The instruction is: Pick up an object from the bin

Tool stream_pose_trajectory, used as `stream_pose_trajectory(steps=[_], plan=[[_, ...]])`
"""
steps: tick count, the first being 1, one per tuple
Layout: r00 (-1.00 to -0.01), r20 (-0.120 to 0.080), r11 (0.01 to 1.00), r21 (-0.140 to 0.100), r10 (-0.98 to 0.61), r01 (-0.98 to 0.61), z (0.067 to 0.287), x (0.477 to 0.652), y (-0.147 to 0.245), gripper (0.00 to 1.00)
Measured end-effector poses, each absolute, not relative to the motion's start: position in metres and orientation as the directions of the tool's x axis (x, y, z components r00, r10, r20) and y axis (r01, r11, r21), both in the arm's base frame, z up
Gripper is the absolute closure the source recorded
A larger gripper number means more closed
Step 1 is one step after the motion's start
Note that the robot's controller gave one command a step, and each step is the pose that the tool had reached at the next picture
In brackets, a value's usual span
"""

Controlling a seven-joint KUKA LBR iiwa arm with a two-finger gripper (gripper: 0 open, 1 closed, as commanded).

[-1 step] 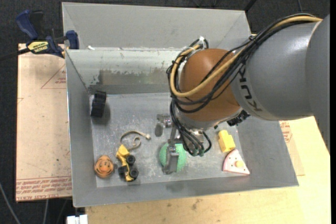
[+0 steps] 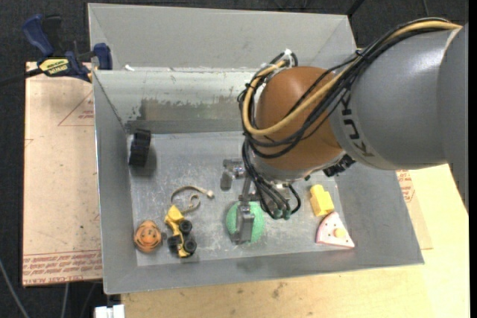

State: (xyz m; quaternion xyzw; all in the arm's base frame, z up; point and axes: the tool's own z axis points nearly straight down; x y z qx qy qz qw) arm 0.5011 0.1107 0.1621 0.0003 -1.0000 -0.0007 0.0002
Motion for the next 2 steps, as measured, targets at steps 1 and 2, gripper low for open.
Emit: stream_pose_trajectory(steps=[1,2], plan=[[-1.0,-0.005,1.0,0.004,-0.015,-0.015,0.138,0.506,0.072,0.0],[-0.961,-0.001,0.961,0.001,0.278,0.278,0.104,0.527,0.087,1.0]])
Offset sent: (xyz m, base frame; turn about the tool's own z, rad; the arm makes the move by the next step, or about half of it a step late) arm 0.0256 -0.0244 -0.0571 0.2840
